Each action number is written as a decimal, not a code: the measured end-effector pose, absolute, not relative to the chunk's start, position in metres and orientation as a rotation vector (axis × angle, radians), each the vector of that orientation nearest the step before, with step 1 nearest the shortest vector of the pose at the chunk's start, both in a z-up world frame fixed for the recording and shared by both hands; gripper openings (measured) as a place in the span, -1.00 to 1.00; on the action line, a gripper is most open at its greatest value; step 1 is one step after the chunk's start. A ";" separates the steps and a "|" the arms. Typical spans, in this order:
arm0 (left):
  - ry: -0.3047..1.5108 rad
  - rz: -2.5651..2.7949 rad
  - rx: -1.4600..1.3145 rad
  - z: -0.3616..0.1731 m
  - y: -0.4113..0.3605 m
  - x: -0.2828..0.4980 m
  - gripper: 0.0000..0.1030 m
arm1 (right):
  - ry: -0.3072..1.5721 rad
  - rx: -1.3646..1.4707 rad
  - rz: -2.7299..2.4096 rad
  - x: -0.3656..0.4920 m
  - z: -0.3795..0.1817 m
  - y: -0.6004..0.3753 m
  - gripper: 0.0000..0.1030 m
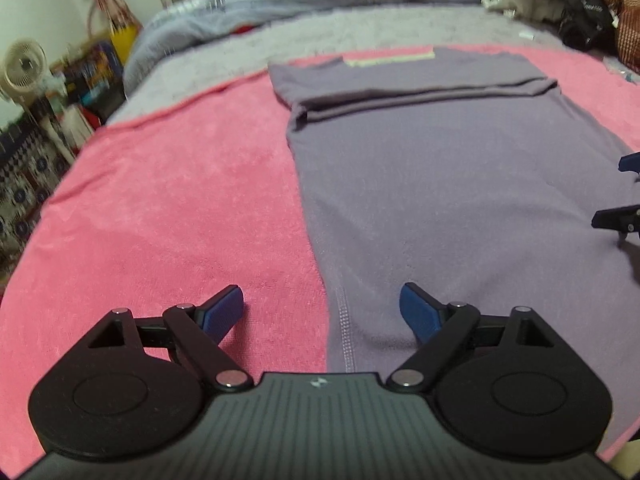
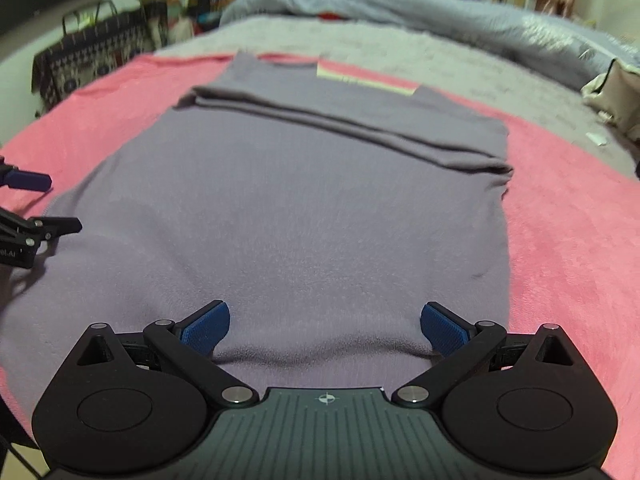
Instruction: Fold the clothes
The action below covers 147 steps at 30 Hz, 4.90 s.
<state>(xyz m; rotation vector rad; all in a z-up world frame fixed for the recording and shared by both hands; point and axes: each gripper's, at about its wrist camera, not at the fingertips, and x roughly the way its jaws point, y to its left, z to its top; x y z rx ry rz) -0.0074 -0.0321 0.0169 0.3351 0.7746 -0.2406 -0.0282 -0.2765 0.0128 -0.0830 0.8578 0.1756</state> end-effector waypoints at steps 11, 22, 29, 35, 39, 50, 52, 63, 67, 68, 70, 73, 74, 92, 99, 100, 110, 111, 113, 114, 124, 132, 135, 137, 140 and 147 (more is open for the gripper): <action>0.503 -0.172 0.371 0.007 -0.010 -0.117 0.69 | 0.603 -0.044 0.044 -0.140 0.006 -0.291 1.00; 0.437 -0.180 0.549 0.012 -0.035 -0.185 0.69 | 0.531 -0.245 -0.043 -0.220 0.005 -0.280 1.00; 0.472 -0.081 0.535 0.005 -0.025 -0.168 0.70 | 0.559 -0.181 -0.240 -0.209 -0.007 -0.305 1.00; 0.415 -0.197 0.554 0.007 -0.035 -0.182 0.70 | 0.599 -0.277 -0.281 -0.206 -0.016 -0.298 1.00; 0.374 -0.320 0.537 0.016 -0.052 -0.190 0.70 | 0.615 -0.327 -0.303 -0.201 -0.020 -0.296 1.00; 0.329 -0.540 0.652 0.002 -0.110 -0.199 0.70 | 0.566 -0.291 -0.383 -0.202 -0.016 -0.310 1.00; 0.333 -0.550 0.660 -0.001 -0.117 -0.197 0.70 | 0.559 -0.278 -0.378 -0.201 -0.016 -0.310 1.00; 0.308 -0.674 0.612 0.007 -0.163 -0.186 0.70 | 0.496 -0.170 -0.352 -0.200 -0.005 -0.318 1.00; 0.298 -0.746 0.584 0.008 -0.178 -0.186 0.70 | 0.488 -0.106 -0.350 -0.203 -0.004 -0.327 1.00; 0.293 -0.739 0.590 0.007 -0.182 -0.185 0.70 | 0.487 -0.097 -0.351 -0.204 -0.004 -0.327 1.00; 0.296 -0.711 0.597 0.004 -0.188 -0.181 0.70 | 0.485 -0.083 -0.352 -0.205 -0.004 -0.329 1.00; 0.322 -0.649 0.587 0.000 -0.186 -0.172 0.70 | 0.484 -0.079 -0.354 -0.206 -0.004 -0.330 1.00; 0.330 -0.628 0.583 -0.001 -0.185 -0.169 0.70 | 0.482 -0.076 -0.354 -0.207 -0.004 -0.330 1.00; 0.345 -0.703 0.579 0.002 -0.194 -0.170 0.70 | 0.468 -0.019 -0.370 -0.211 -0.004 -0.336 1.00; 0.411 -0.598 0.540 -0.005 -0.189 -0.155 0.72 | 0.478 -0.016 -0.370 -0.210 -0.007 -0.336 1.00; 0.418 -0.588 0.523 -0.004 -0.186 -0.153 0.72 | 0.480 -0.017 -0.369 -0.210 -0.007 -0.336 1.00; 0.403 -0.320 0.550 0.005 -0.133 -0.147 0.72 | 0.486 -0.012 -0.371 -0.210 -0.008 -0.337 1.00; 0.410 -0.289 0.548 0.006 -0.123 -0.145 0.72 | 0.487 -0.012 -0.372 -0.209 -0.009 -0.336 1.00; 0.419 -0.221 0.546 0.006 -0.102 -0.142 0.72 | 0.489 -0.013 -0.374 -0.209 -0.009 -0.336 1.00; 0.424 -0.184 0.546 0.006 -0.090 -0.141 0.72 | 0.489 -0.014 -0.374 -0.209 -0.009 -0.336 1.00; 0.487 0.028 0.483 0.007 -0.012 -0.127 0.74 | 0.518 -0.040 -0.341 -0.207 -0.005 -0.336 0.89; 0.488 0.016 0.475 0.005 -0.009 -0.130 0.61 | 0.604 -0.103 -0.216 -0.202 -0.006 -0.326 -0.13; 0.530 -0.051 0.401 0.012 -0.002 -0.129 0.12 | 0.634 -0.079 -0.160 -0.200 -0.003 -0.320 -0.74; 0.569 -0.113 0.328 0.018 0.001 -0.128 -0.25 | 0.646 -0.052 -0.138 -0.199 0.003 -0.317 -0.85; 0.594 -0.157 0.263 0.024 0.002 -0.123 -0.69 | 0.652 -0.005 -0.119 -0.198 0.013 -0.319 -0.86; 0.638 -0.159 0.006 0.039 0.028 -0.113 -0.70 | 0.631 0.123 -0.114 -0.202 0.037 -0.340 -0.86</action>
